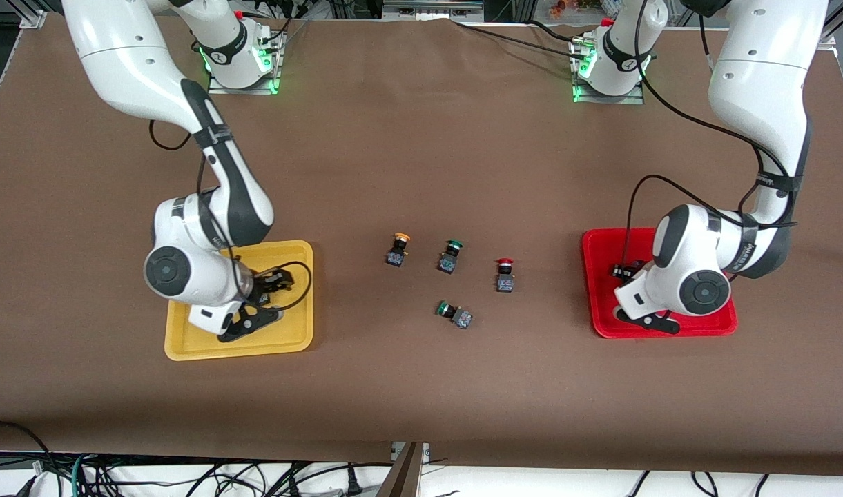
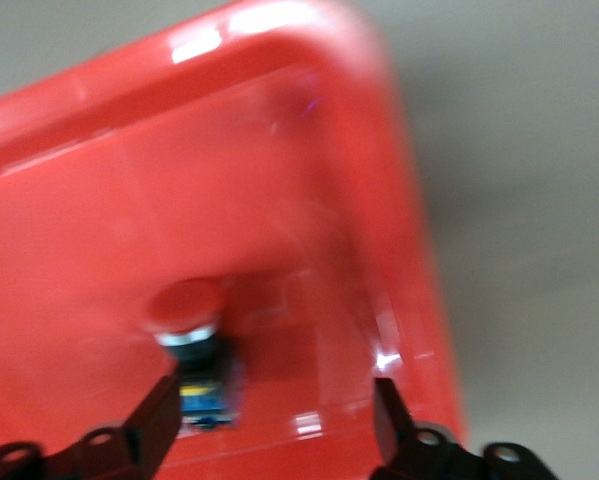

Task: Place red and yellow buttons in trays
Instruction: 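Place the orange button in the yellow tray while the left gripper fills the red tray, then grasp another orange button with the right gripper while the left gripper grasps a red button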

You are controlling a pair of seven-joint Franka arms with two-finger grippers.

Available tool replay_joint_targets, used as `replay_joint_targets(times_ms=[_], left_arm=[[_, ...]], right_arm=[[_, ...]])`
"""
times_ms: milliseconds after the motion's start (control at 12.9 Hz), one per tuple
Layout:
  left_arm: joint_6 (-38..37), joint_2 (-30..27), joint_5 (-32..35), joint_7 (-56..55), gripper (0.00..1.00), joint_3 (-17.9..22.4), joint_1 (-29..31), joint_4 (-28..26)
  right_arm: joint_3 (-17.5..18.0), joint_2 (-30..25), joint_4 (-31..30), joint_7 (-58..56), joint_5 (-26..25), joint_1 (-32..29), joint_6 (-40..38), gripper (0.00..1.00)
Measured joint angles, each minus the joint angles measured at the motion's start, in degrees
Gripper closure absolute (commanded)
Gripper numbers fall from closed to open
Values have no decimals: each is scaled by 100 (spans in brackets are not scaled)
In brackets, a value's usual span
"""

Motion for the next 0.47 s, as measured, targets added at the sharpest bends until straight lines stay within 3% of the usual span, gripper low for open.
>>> replay_joint_targets(times_ms=[233, 466], left_arm=[[24, -120, -3, -1135, 0, -532, -447, 28], [587, 100, 6, -3292, 0, -538, -1335, 27]], right_arm=[[334, -52, 3, 2001, 2, 480, -18, 0], [379, 68, -40, 3744, 3, 1173, 391, 1]])
